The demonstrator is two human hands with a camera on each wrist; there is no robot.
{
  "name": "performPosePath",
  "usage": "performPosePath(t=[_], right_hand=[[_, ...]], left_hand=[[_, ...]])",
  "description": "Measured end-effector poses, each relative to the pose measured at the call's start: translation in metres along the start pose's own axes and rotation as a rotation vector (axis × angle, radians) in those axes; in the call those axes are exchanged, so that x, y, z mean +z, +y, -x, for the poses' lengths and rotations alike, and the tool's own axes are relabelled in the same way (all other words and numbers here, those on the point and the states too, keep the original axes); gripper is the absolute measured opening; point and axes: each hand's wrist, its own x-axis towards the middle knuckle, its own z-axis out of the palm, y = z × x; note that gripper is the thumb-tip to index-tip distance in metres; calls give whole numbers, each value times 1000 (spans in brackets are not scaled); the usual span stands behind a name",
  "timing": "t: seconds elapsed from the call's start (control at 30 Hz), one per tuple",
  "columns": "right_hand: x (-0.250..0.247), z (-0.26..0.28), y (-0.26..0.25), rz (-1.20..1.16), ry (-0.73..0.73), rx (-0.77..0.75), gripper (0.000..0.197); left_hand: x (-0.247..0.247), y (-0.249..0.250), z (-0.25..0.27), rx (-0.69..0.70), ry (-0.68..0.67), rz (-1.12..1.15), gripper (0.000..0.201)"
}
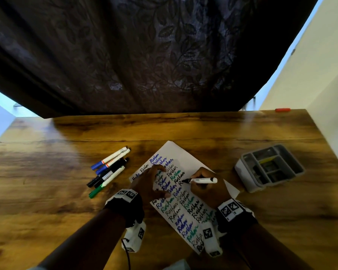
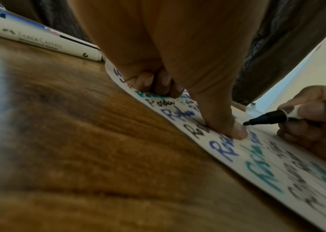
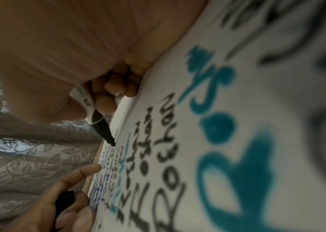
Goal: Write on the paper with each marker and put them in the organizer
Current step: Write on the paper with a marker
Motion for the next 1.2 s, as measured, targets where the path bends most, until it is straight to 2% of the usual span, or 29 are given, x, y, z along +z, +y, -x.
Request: performPosePath(t=[0.07,0.57,0.7,0.8,0.87,0.97,1.07,1.2], right_hand=[[0,0,1,1,-4,8,6],[6,-2,9,9,51,27,10],[5,-3,9,37,68,20,25],[7,-2,10,34,78,13,19],[7,-2,10,69,99,-22,23],[7,-2,11,54,93,22,27],[10,-3,14,54,126,-31,22],[12,-3,18,43,171,-20,7]], left_hand=[[1,-1,0,-3,5,-14,77],[-1,2,1,15,-10,12,82],[-1,2,1,22,-6,20,83],[-1,2,1,21,-11,12,84],[-1,2,1,23,-15,15,84],[0,1,0,33,-7,21,84],[0,1,1,41,4,10,82],[0,1,3,54,23,-8,78]])
